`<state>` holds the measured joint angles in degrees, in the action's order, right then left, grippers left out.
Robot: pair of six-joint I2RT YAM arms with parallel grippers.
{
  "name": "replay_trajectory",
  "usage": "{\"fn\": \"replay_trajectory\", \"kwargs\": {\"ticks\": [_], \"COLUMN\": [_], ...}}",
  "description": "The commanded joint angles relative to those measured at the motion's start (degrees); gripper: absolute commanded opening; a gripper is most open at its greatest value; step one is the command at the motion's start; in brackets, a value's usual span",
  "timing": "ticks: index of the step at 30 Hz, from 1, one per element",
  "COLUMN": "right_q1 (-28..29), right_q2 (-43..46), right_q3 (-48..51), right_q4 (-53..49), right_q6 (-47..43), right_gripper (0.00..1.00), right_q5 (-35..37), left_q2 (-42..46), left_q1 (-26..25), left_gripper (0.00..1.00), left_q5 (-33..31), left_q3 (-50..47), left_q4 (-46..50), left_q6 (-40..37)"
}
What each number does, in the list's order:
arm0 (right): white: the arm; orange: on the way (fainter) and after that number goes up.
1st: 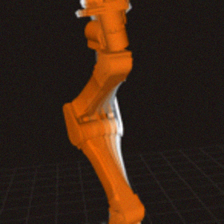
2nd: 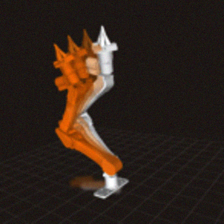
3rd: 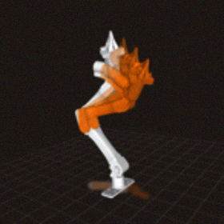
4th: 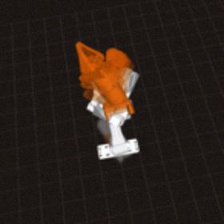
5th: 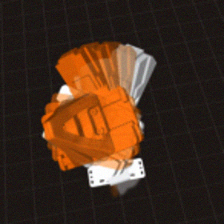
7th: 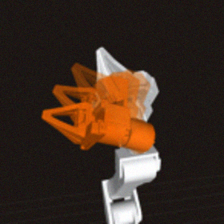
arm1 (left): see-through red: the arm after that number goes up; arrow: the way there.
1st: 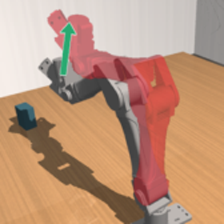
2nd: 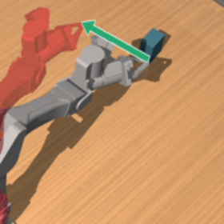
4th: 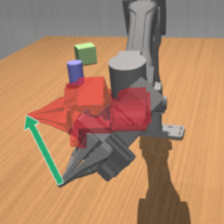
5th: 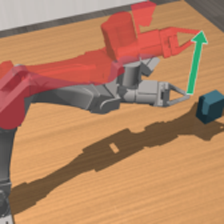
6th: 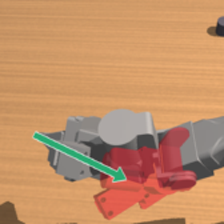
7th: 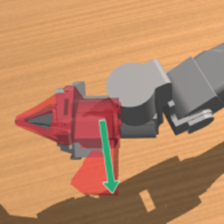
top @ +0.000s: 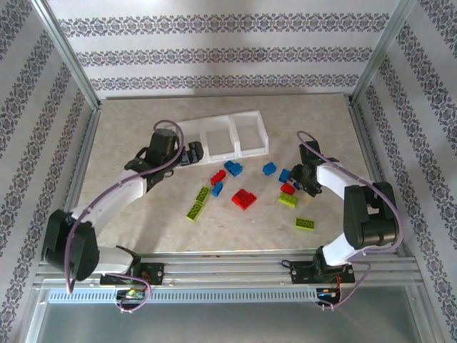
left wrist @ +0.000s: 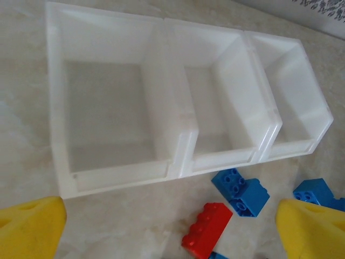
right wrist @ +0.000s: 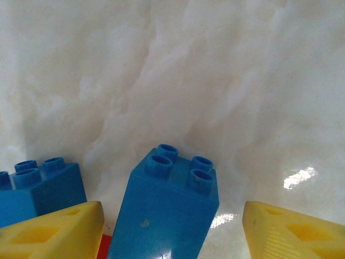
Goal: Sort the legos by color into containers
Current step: Pick up the lego from the middle-right of the table.
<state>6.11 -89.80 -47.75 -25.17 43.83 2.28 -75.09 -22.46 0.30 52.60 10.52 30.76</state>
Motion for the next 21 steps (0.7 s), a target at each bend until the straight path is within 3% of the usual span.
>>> {"fn": "replay_trajectory", "kwargs": {"ticks": [1,14,21], "right_q1": [-0.53,-0.51,1.63], "right_q2": [-1.15,-1.13,2.88], "right_q3": [-1.47,-2.10,-5.08], "right_q4": [0.30,-1.29,-4.90], "right_q6": [1.02,0.85,-1.53], "right_gripper": [0.66,0.39,0.32], "right_q5": [-0.69,-1.06,1.39], "left_q2": [5.58,21.81,25.66], "left_q1": [-0.57,-0.40,0.46], "left_gripper": [1.00,1.00,1.00], "left_q5": [-4.74,-9.87,-10.24], "left_q3": [-5.14,-18.21,-20.06], "left_q4": [-2.03,0.65,5.43], "left_q6": [-3.45,0.35,2.18]}}
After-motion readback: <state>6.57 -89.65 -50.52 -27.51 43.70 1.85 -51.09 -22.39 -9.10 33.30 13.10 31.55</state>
